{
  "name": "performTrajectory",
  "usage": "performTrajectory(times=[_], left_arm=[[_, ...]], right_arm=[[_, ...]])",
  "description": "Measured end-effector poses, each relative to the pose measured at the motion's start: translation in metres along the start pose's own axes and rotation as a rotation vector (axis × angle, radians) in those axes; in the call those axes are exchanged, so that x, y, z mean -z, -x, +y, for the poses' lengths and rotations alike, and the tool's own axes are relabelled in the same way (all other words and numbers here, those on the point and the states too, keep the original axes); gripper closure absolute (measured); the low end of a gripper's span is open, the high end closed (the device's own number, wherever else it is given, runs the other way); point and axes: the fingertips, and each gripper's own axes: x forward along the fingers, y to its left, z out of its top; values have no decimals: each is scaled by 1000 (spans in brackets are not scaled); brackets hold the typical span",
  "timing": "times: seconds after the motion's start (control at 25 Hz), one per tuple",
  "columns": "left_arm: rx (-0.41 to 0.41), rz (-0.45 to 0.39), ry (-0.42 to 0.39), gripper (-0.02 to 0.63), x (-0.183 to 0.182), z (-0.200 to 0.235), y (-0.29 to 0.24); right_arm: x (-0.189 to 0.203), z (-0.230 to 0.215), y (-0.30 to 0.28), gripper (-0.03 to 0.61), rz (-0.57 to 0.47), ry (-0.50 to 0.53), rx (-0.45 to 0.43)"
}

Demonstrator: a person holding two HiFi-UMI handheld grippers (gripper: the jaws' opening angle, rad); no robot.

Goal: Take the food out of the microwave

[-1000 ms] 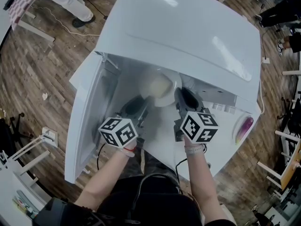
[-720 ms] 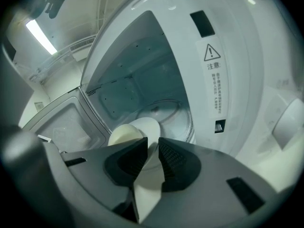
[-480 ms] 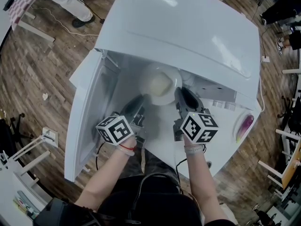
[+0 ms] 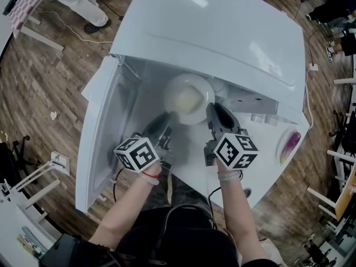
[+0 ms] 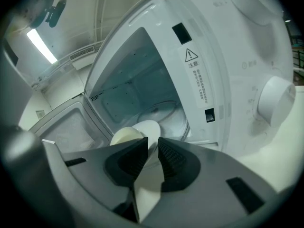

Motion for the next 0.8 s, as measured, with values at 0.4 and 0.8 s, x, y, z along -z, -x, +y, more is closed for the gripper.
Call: performTrajectory(times=[0.4, 0.8], left_arm=[[-30, 64, -106, 528, 3, -2, 0], [-12, 117, -122, 528, 9, -5, 0]], right_arm=[[-3, 4, 6, 502, -36, 3, -21], [1, 2, 21, 502, -63, -42, -20]])
